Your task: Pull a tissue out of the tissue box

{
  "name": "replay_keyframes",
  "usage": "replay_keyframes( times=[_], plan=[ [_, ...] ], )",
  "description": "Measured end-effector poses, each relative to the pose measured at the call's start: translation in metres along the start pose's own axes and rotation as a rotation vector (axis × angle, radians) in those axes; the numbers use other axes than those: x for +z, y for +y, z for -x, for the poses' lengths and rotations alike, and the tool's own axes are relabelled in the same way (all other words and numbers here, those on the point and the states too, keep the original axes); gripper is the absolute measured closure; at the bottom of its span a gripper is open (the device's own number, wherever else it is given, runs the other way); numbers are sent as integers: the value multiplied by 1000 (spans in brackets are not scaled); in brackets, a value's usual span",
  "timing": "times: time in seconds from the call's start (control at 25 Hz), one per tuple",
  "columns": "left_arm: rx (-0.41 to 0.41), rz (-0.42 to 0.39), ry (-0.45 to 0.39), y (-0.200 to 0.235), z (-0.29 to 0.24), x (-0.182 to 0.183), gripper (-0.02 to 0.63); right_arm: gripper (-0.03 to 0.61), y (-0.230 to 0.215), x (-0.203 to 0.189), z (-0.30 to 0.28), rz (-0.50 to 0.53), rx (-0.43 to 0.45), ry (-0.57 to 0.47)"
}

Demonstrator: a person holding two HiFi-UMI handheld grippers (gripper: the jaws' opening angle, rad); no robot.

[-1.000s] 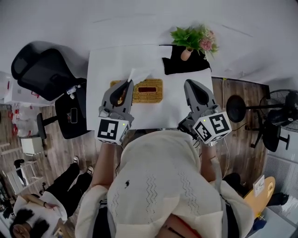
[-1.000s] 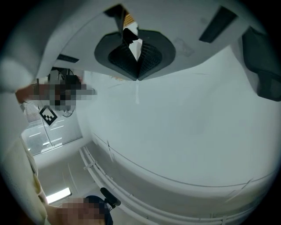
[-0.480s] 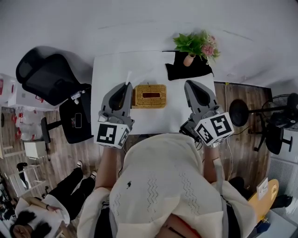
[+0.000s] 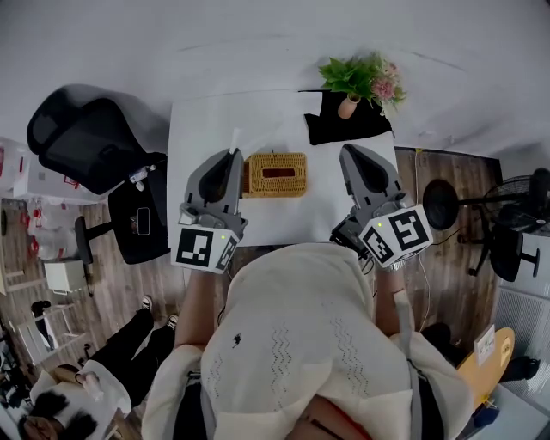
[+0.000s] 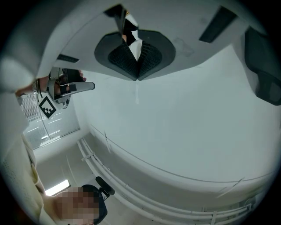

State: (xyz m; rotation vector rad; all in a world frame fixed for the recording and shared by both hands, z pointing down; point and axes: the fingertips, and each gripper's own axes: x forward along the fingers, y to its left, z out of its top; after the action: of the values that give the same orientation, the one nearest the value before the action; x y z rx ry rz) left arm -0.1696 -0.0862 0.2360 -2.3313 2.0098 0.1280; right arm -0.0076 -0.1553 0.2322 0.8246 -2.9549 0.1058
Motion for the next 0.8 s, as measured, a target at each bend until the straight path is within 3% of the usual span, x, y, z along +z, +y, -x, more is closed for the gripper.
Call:
replay_keyframes(
  times=[0.8],
  plan=[
    [-20,4,9,0,0,-5,601,578,2,-3,-4,12,5,12]
  ],
)
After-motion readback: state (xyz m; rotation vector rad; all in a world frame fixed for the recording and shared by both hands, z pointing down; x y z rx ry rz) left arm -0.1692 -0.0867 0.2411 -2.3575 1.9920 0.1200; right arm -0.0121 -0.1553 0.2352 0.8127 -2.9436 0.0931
